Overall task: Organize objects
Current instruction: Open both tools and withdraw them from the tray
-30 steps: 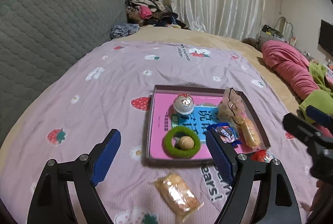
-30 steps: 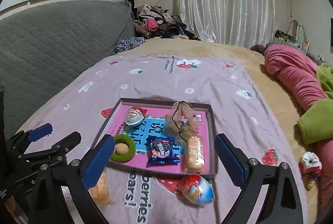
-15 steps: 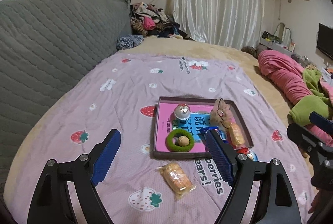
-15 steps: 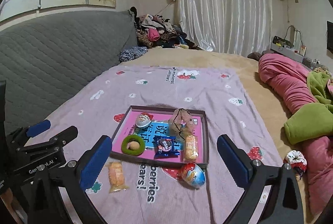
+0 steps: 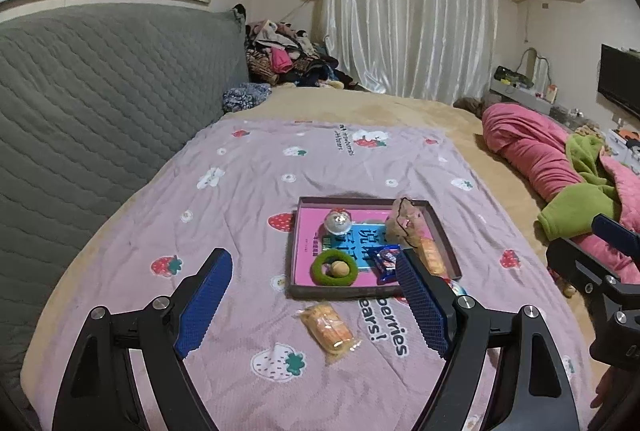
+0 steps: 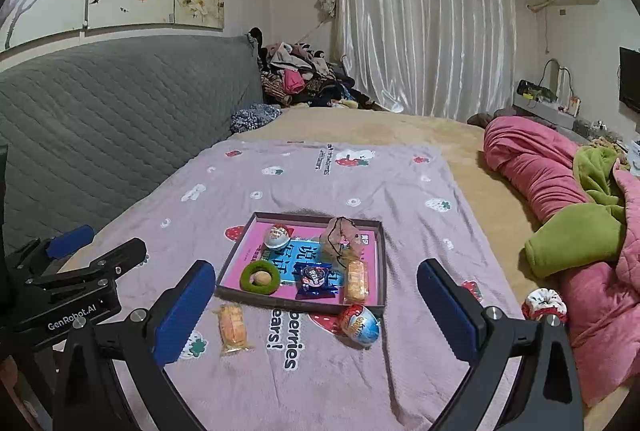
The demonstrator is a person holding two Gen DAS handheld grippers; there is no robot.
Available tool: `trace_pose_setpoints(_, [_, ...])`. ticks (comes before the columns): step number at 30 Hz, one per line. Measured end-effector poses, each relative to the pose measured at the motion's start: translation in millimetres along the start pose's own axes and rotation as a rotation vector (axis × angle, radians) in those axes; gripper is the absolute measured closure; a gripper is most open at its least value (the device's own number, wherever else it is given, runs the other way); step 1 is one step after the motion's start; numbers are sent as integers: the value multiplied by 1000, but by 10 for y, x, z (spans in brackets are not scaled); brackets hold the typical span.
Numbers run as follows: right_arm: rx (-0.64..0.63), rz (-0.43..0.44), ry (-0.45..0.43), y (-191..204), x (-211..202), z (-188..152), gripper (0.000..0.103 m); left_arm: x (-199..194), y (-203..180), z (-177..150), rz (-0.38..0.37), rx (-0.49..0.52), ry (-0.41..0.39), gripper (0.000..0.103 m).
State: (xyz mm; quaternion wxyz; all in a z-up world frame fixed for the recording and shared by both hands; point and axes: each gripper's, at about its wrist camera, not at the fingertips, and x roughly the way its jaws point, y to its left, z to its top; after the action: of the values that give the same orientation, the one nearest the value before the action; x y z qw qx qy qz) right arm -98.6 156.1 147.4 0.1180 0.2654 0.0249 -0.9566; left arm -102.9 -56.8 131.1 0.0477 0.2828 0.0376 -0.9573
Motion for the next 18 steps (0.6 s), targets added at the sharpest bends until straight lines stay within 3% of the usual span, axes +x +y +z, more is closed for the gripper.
trace_pose_setpoints(18, [-3, -17, -3, -64, -357, -135, 1, -270, -151, -117, -1, 26, 11, 18])
